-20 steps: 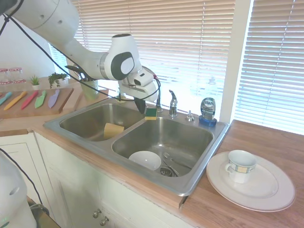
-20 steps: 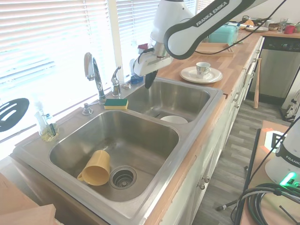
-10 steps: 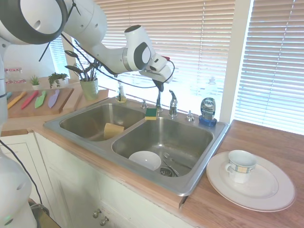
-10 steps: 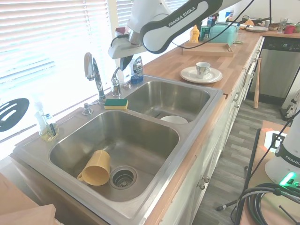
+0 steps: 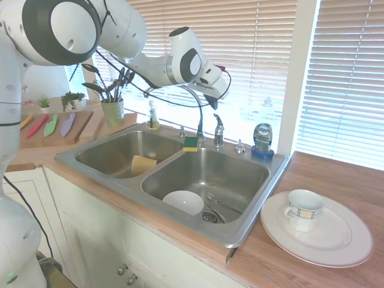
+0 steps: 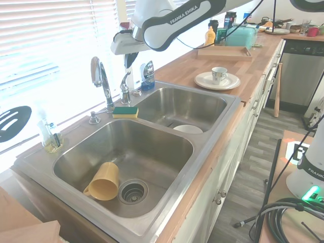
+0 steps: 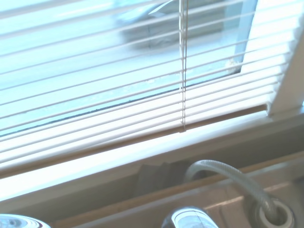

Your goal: Turn off the faucet

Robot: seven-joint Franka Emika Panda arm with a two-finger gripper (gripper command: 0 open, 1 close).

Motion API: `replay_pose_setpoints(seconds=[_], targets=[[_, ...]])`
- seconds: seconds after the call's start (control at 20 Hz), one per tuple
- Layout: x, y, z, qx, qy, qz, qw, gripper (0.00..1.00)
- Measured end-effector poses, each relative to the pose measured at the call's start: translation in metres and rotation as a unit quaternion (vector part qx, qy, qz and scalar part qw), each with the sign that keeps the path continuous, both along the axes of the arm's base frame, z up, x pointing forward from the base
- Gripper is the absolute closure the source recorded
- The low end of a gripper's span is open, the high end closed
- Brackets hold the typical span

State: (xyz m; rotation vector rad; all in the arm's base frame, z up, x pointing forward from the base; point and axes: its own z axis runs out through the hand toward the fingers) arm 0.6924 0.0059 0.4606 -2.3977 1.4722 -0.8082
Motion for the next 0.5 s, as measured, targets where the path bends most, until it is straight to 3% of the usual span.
replay_pose_setpoints(seconds=[0.5], targets=[[0.0014, -0.0041, -0.0117, 0.006, 0.011, 0.002, 0.9999, 1.00]])
